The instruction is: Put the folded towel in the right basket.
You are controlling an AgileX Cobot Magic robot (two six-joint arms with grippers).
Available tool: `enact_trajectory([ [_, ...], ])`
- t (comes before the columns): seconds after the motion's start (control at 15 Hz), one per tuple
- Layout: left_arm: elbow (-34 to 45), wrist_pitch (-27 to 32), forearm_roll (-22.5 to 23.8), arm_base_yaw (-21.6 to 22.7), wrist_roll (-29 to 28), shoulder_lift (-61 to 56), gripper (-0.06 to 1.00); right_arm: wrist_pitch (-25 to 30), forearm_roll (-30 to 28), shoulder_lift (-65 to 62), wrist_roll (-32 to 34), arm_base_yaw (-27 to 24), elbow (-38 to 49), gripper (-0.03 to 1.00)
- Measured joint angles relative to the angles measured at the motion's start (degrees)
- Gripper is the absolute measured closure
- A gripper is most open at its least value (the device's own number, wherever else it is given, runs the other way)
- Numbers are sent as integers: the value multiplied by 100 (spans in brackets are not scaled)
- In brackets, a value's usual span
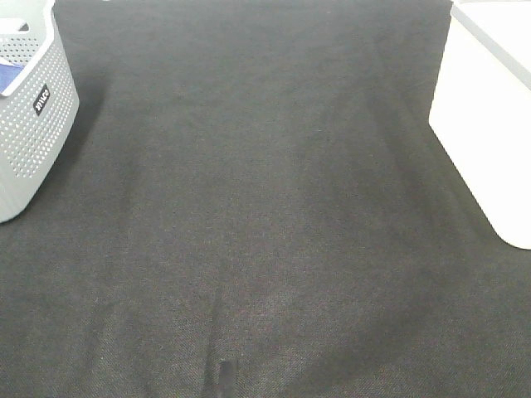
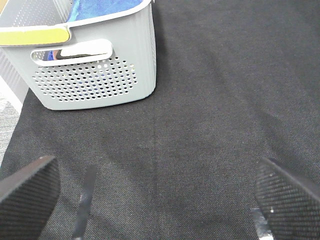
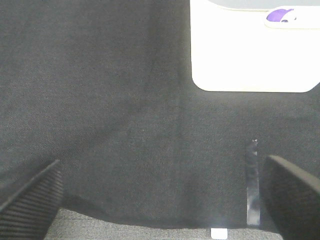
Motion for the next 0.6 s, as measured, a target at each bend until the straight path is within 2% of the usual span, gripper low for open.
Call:
enact_trajectory([
  [0.2, 0, 0, 0, 0, 0, 0, -5, -17, 103, -647, 6, 74, 630, -2],
  [0.47, 0, 0, 0, 0, 0, 0, -5, -218, 201, -1346, 40, 258, 745, -2],
  [0.6, 0, 0, 0, 0, 0, 0, -5, -516, 201, -1358, 143, 264, 900, -2],
])
